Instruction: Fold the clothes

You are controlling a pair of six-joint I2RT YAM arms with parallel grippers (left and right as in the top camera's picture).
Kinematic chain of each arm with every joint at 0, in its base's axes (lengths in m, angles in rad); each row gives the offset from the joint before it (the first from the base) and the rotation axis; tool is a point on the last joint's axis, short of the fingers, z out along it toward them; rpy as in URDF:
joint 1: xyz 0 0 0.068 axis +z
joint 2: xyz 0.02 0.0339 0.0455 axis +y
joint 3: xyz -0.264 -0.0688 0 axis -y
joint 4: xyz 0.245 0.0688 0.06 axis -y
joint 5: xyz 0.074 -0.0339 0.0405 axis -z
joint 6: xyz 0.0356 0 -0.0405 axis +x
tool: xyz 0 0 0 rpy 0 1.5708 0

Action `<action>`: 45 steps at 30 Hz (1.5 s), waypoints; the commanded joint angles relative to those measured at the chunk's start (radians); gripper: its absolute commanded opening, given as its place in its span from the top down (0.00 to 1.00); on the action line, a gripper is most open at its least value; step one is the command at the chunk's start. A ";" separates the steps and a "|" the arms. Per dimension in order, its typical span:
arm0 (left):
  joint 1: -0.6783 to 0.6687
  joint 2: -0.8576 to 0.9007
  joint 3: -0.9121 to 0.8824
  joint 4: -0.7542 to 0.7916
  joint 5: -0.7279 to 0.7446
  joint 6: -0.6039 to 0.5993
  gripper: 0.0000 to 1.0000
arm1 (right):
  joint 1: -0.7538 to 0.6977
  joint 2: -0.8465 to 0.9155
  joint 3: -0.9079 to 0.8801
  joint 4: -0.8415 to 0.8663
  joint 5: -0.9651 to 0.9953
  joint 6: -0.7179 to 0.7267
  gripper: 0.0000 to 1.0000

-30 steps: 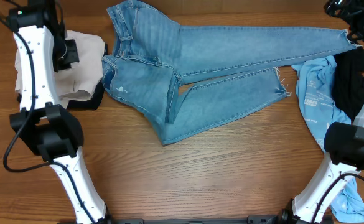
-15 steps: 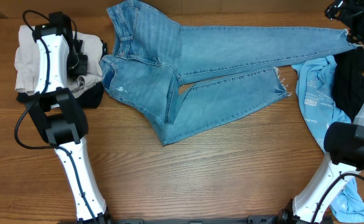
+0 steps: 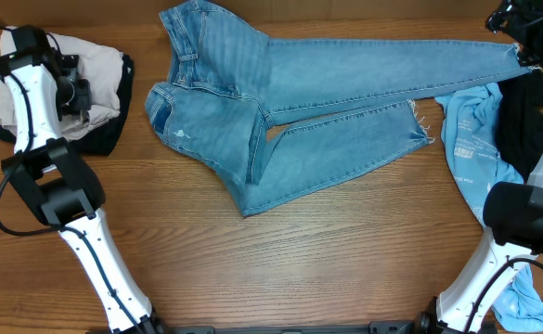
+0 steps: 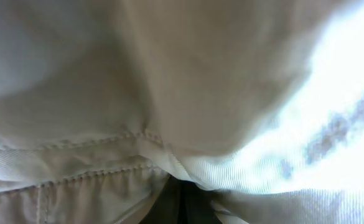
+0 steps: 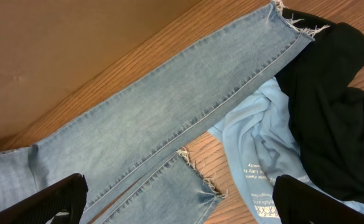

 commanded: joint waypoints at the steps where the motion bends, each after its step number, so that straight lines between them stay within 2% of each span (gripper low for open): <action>1: 0.039 0.089 -0.018 -0.002 -0.065 -0.018 0.96 | 0.000 -0.001 0.000 0.004 0.016 -0.006 0.00; 3: 0.035 0.079 -0.004 -0.010 -0.092 -0.088 0.87 | 0.000 -0.001 -0.001 0.004 0.016 -0.006 0.00; 6: 0.035 0.046 0.077 -0.093 -0.068 -0.107 0.55 | 0.000 -0.001 -0.001 0.003 0.016 -0.006 0.00; 9: 0.035 -0.003 0.247 -0.225 -0.066 -0.106 0.43 | 0.000 -0.001 -0.001 0.003 0.016 -0.006 0.00; 11: 0.034 -0.065 0.341 -0.304 -0.006 -0.106 0.37 | 0.000 -0.001 0.000 0.002 0.016 -0.006 0.00; 14: 0.011 -0.190 0.421 -0.414 0.216 -0.102 0.34 | 0.000 -0.001 0.000 -0.001 0.016 -0.005 0.00; 16: -0.027 -0.259 0.423 -0.448 0.296 -0.069 0.30 | 0.000 -0.001 0.000 0.002 0.016 -0.005 0.00; 19: -0.121 -0.329 0.423 -0.514 0.314 -0.067 0.27 | 0.000 -0.001 0.000 0.003 0.016 -0.005 0.00; 22: -0.240 -0.320 0.408 -0.571 0.280 -0.053 0.27 | 0.000 -0.001 0.000 0.006 0.016 -0.006 0.00; 26: -0.359 -0.294 0.265 -0.510 0.202 -0.018 0.27 | -0.003 -0.001 0.000 0.007 0.016 -0.007 0.00; 32: -0.355 -0.229 0.055 -0.293 0.190 -0.008 0.26 | -0.003 -0.001 0.000 0.002 0.016 -0.006 0.00; 35: -0.337 -0.183 0.017 -0.196 0.197 0.013 0.17 | -0.002 -0.001 -0.001 0.001 0.016 -0.006 0.00; 40: -0.335 -0.036 0.012 -0.151 0.201 0.026 0.15 | -0.002 -0.001 -0.001 -0.005 0.015 -0.006 0.00; 43: -0.335 0.025 0.012 -0.178 0.201 0.023 0.16 | -0.003 -0.001 0.000 -0.004 0.016 -0.006 0.00; 45: -0.336 0.035 0.012 -0.215 0.200 0.022 0.21 | -0.003 -0.001 0.000 0.002 0.016 -0.006 0.00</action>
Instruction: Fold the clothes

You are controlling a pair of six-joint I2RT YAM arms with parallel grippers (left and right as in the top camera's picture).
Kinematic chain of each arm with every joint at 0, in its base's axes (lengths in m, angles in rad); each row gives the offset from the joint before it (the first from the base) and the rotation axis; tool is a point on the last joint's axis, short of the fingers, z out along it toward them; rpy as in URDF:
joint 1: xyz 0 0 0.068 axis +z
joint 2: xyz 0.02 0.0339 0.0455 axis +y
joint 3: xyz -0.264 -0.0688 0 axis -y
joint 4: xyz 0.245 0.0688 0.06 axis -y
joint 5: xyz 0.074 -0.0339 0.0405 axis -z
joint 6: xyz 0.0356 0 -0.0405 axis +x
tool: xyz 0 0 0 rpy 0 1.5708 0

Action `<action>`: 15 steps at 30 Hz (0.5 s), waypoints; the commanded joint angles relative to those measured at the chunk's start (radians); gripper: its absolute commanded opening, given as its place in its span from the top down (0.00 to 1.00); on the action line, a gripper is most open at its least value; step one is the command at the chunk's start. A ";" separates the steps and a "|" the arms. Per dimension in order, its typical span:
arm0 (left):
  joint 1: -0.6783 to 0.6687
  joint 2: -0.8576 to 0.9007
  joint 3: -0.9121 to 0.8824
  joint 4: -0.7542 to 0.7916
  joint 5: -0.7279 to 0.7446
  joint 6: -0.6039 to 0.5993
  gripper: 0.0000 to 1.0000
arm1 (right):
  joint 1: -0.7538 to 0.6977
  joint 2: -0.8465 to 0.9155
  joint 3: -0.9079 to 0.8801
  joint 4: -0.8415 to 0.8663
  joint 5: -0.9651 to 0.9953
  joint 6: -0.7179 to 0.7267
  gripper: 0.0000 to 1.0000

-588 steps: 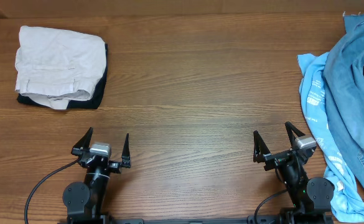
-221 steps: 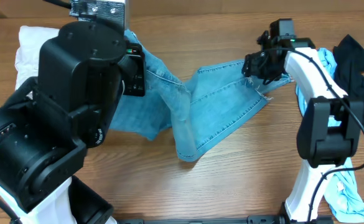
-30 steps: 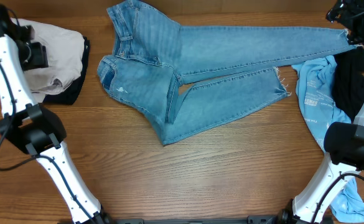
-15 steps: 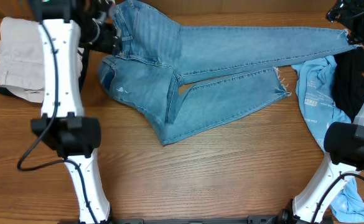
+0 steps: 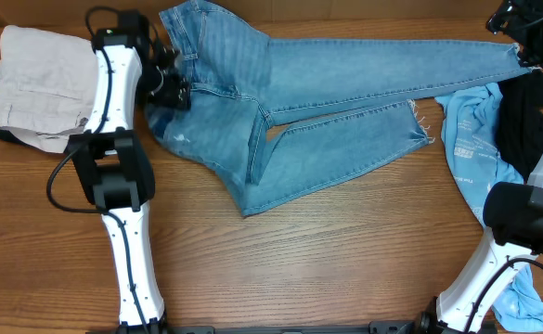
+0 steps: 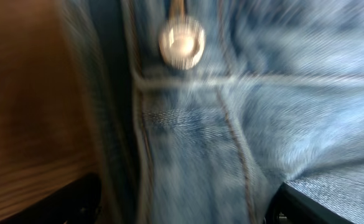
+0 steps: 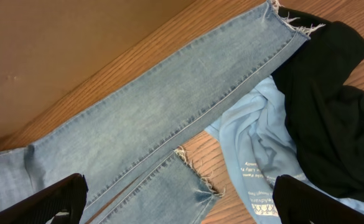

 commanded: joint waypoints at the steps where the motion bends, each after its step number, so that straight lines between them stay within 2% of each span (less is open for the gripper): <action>1: 0.000 0.016 0.001 -0.044 -0.003 0.021 0.32 | -0.002 -0.001 0.000 0.014 0.006 -0.006 0.00; 2: 0.000 0.014 0.010 -0.062 -0.003 0.021 0.52 | -0.002 -0.001 -0.001 0.017 0.006 -0.006 0.00; 4: 0.001 0.013 0.045 -0.111 -0.010 0.021 0.84 | -0.002 -0.001 0.000 0.019 0.005 -0.005 0.00; 5: 0.001 0.013 0.080 -0.147 -0.010 0.020 0.95 | -0.002 -0.001 0.000 0.021 0.006 -0.005 0.00; 9: 0.002 0.013 0.285 -0.309 -0.022 -0.039 0.96 | -0.002 -0.001 0.000 0.021 0.005 -0.006 0.00; 11: 0.003 0.013 0.407 -0.386 -0.084 -0.108 0.96 | -0.003 -0.001 0.000 0.020 0.006 -0.006 0.00; 12: 0.004 -0.007 0.422 -0.386 -0.124 -0.181 0.96 | -0.002 -0.001 0.000 0.019 0.005 -0.006 0.00; 15: 0.009 -0.085 0.422 -0.386 -0.141 -0.211 0.96 | -0.003 -0.001 -0.001 0.010 0.006 -0.006 0.00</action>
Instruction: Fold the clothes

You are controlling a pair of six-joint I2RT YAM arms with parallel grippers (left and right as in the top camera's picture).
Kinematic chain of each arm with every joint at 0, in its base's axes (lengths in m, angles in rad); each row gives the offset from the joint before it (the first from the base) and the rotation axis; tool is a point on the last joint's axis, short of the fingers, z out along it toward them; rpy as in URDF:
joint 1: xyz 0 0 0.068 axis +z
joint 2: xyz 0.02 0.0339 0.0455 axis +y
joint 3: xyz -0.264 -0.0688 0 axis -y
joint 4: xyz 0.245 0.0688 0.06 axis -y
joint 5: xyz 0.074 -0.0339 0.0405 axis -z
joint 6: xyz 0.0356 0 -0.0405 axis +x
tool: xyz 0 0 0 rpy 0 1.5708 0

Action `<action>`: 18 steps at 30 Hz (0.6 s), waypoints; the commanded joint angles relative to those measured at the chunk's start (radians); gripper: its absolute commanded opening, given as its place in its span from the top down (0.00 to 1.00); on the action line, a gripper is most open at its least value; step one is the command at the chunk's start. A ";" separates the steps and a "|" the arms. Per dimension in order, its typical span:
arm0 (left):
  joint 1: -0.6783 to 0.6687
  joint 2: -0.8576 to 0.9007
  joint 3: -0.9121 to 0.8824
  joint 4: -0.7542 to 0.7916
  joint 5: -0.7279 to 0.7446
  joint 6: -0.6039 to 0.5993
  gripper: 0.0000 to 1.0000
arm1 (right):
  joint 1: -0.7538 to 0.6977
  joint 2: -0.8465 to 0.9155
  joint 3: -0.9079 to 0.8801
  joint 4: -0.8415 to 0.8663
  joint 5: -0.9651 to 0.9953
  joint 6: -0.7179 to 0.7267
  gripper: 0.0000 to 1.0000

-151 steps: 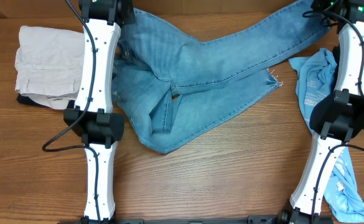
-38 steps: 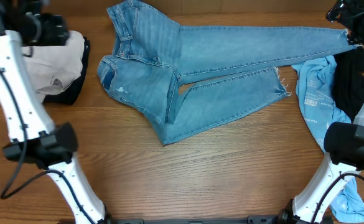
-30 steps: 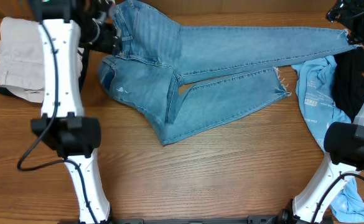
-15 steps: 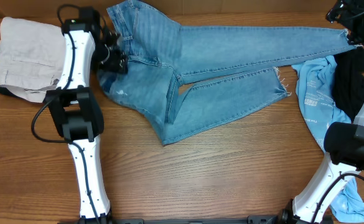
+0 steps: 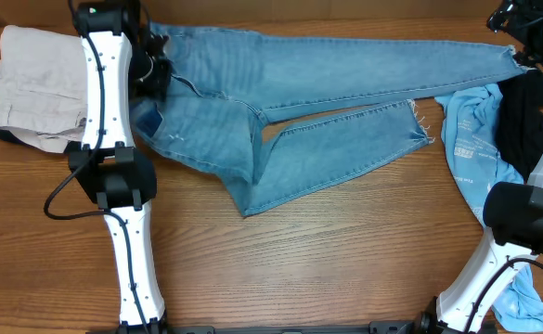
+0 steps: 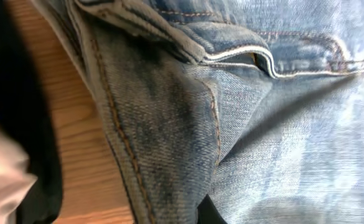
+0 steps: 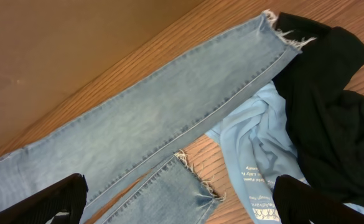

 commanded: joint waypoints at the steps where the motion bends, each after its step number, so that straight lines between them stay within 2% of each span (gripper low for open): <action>1: 0.013 -0.112 0.026 -0.003 -0.074 -0.099 0.96 | -0.003 -0.001 -0.001 -0.003 0.006 -0.006 0.00; 5: 0.024 -0.212 0.026 -0.003 -0.151 -0.131 0.94 | -0.002 -0.001 -0.001 -0.012 -0.007 -0.006 0.00; 6: 0.028 -0.237 0.026 -0.003 -0.154 -0.130 0.88 | -0.002 -0.001 0.000 -0.022 -0.024 -0.006 0.00; 8: 0.035 -0.273 0.026 -0.003 -0.173 -0.131 0.82 | -0.002 -0.001 0.000 -0.051 -0.032 -0.015 0.00; 9: 0.037 -0.286 0.026 -0.003 -0.172 -0.130 0.60 | -0.002 -0.001 0.000 -0.076 -0.036 -0.030 0.00; 11: 0.039 -0.297 0.026 -0.003 -0.172 -0.127 0.00 | -0.002 -0.001 -0.001 -0.115 -0.036 -0.042 0.00; 18: 0.039 -0.384 0.026 -0.003 -0.168 -0.136 0.00 | 0.002 0.003 -0.016 -0.225 -0.050 -0.138 0.00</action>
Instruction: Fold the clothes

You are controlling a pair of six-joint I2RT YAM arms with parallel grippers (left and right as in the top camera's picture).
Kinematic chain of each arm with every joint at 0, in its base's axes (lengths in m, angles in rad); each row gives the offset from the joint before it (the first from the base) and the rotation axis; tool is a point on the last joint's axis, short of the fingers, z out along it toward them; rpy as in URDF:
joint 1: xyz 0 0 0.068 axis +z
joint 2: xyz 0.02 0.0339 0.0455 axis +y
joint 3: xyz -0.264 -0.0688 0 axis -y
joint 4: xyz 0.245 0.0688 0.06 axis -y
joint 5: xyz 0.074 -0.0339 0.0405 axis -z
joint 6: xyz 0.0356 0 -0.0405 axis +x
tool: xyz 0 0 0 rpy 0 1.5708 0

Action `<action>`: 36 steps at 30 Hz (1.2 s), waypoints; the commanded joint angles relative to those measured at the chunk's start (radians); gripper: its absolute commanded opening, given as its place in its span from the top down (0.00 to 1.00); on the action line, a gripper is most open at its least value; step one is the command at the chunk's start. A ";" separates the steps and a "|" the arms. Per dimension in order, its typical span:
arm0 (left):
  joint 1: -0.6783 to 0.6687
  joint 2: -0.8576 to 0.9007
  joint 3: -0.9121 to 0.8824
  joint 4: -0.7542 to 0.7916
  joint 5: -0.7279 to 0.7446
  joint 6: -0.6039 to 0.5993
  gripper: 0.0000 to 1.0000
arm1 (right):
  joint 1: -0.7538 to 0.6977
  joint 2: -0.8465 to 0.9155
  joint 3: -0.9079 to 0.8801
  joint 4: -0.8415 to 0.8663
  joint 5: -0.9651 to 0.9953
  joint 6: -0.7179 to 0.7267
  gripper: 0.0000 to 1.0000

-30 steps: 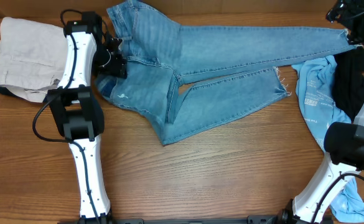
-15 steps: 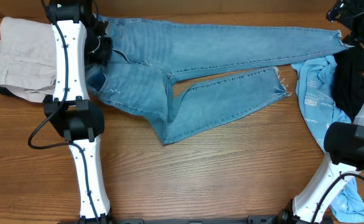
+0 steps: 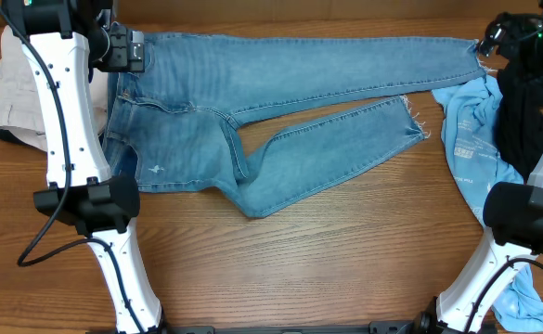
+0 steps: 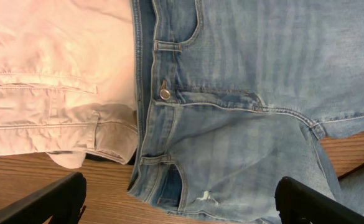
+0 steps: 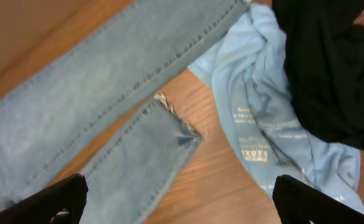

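A pair of light blue jeans (image 3: 280, 83) lies spread across the table, waistband at the left and both legs running right. My left gripper (image 3: 122, 51) hangs over the waistband at the back left. In the left wrist view it (image 4: 182, 202) is open and well above the jeans (image 4: 250, 93), with the button and fly below. My right gripper (image 3: 494, 37) is at the far right by the upper leg's frayed hem. It (image 5: 182, 199) is open above the two jeans legs (image 5: 76, 112), holding nothing.
Folded beige trousers (image 3: 11, 83) (image 4: 51, 81) lie left of the waistband on a black cloth (image 3: 6, 137). A light blue shirt (image 3: 471, 139) (image 5: 262, 118) and a black garment (image 3: 522, 111) (image 5: 331, 62) lie heaped at the right edge. More blue cloth (image 3: 522, 297) is at the front right.
The jeans' waist has shifted left and lies flatter. My left gripper, then close against the waistband denim, is now open and high above it. The upper hem sits a little left of before.
My left gripper was first pressed into the beige pile at the far left, with the jeans bunched mid-table. It then sat at the jeans' waistband button, then at the waistband farther left. Now the jeans lie spread out with the gripper open above them. The right gripper stayed open.
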 commanded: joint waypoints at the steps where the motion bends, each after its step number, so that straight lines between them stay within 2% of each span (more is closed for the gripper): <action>1: 0.000 -0.120 0.012 -0.002 -0.012 -0.018 0.00 | 0.005 0.003 -0.038 -0.009 -0.020 -0.078 0.00; 7: 0.000 -0.321 0.012 0.025 -0.012 -0.020 0.00 | 0.086 0.003 -0.407 0.070 -0.019 -0.166 0.00; 10: 0.000 -0.348 0.012 0.040 -0.006 -0.021 0.00 | 0.134 0.003 -0.618 0.240 -0.004 -0.173 0.06; 13: 0.000 -0.345 0.011 0.024 -0.004 -0.021 0.00 | 0.160 0.003 -0.718 0.378 0.043 -0.174 0.10; 16: 0.000 -0.345 0.011 0.024 -0.005 -0.021 0.00 | 0.173 0.003 -0.794 0.495 0.072 -0.181 0.13; 23: 0.000 -0.344 0.011 0.014 -0.004 -0.051 0.00 | 0.185 0.003 -0.917 0.692 0.085 -0.180 0.31; 31: 0.000 -0.332 -0.012 -0.001 -0.005 -0.058 0.00 | 0.185 0.003 -1.011 0.845 0.085 -0.180 0.41; 32: 0.000 -0.329 -0.013 -0.002 -0.004 -0.059 0.00 | 0.185 0.003 -1.022 0.861 0.084 -0.179 0.45; 33: 0.000 -0.327 -0.016 -0.002 -0.005 -0.058 0.00 | 0.185 0.003 -1.032 0.869 0.084 -0.179 0.56; 34: 0.000 -0.327 -0.019 -0.002 -0.005 -0.058 0.00 | 0.185 0.003 -1.033 0.865 0.085 -0.174 0.70; 35: 0.000 -0.327 -0.019 -0.002 -0.005 -0.058 0.00 | 0.185 0.003 -1.033 0.864 0.086 -0.166 0.91; 36: 0.000 -0.327 -0.019 -0.001 -0.005 -0.058 0.00 | 0.184 0.003 -1.032 0.863 0.085 -0.156 0.96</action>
